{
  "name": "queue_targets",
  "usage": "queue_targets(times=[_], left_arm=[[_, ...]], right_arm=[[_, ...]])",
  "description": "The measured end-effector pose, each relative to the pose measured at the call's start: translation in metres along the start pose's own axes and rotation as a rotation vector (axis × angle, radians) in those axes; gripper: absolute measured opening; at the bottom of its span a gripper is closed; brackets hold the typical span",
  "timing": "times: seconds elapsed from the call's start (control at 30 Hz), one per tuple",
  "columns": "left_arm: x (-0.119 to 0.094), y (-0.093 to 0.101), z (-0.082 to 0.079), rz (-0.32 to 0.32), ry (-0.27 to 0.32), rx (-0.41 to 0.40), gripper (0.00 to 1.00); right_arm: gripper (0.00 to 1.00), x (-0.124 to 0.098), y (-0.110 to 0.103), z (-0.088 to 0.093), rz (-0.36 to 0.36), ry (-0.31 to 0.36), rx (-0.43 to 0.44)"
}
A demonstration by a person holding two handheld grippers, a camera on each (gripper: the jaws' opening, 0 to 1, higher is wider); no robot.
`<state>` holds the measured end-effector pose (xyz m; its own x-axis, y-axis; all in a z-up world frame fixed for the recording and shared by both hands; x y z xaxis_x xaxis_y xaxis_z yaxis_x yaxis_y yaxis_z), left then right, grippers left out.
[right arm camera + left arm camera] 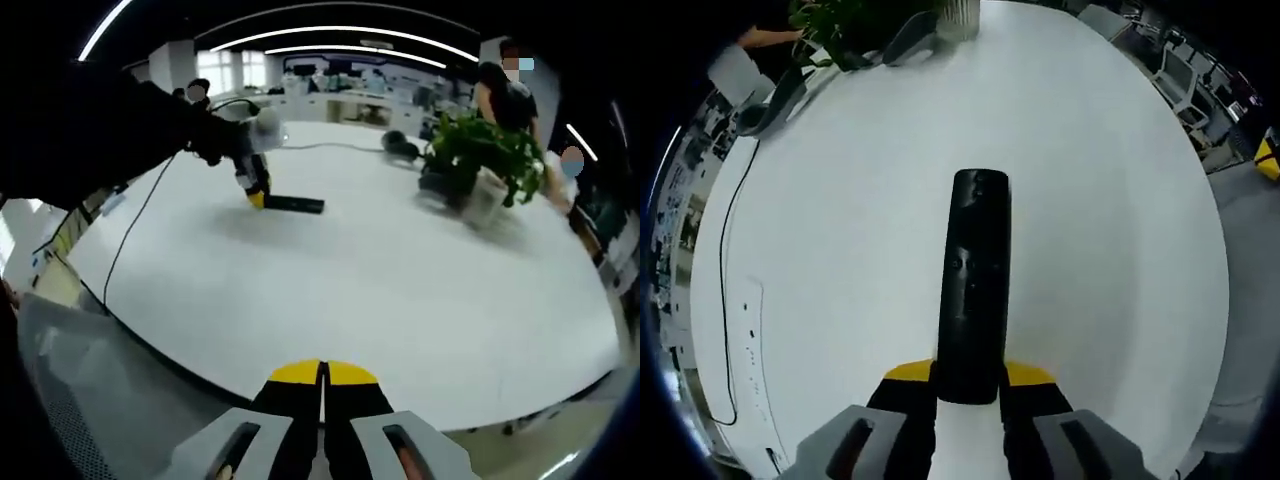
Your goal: Press the specified remote control buttons in sequence, fully releasing each button before pressing the next.
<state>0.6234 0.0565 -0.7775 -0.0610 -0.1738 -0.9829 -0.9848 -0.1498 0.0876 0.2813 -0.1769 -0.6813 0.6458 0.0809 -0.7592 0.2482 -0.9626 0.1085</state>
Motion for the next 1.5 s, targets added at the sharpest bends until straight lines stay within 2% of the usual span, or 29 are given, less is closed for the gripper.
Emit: queue_targets(times=[0.2, 0.43, 0.53, 0.8, 1.5], left_arm=[[0.001, 0.005, 0.002, -0.003, 0.006, -0.038, 0.23], [0.004, 0.021, 0.003, -0.005, 0.006, -0.062, 0.23], [0.006, 0.029, 0.002, -0.005, -0.009, -0.06, 0.23], [0.007, 0.05, 0.001, 0.0, -0.039, -0.029, 0.23], [0.008, 0.086, 0.008, 0.012, -0.022, -0.034, 0.23]], right_arm=[[0.0, -0.001, 0.001, -0.001, 0.006, 0.016, 0.001], [0.0, -0.002, 0.002, -0.003, 0.012, 0.037, -0.007], [0.0, -0.004, 0.005, -0.004, 0.022, 0.069, -0.002], [0.0, -0.005, 0.004, -0.005, 0.017, 0.078, -0.004], [0.0, -0.006, 0.001, -0.005, 0.012, 0.097, -0.032]])
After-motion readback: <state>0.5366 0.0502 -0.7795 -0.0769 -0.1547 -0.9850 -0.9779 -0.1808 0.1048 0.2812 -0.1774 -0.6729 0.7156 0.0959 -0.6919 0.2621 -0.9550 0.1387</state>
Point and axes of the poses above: the point that each gripper's makers call its tool centre point, and the gripper's own axes: x roughly forward along the fingers, y roughly to its right, z roughly out of its underside, the point moved 9 cm from there along -x, roughly backward along the fingers, and after that the axes turned 7 degrees about z, right-handed, at the moved point
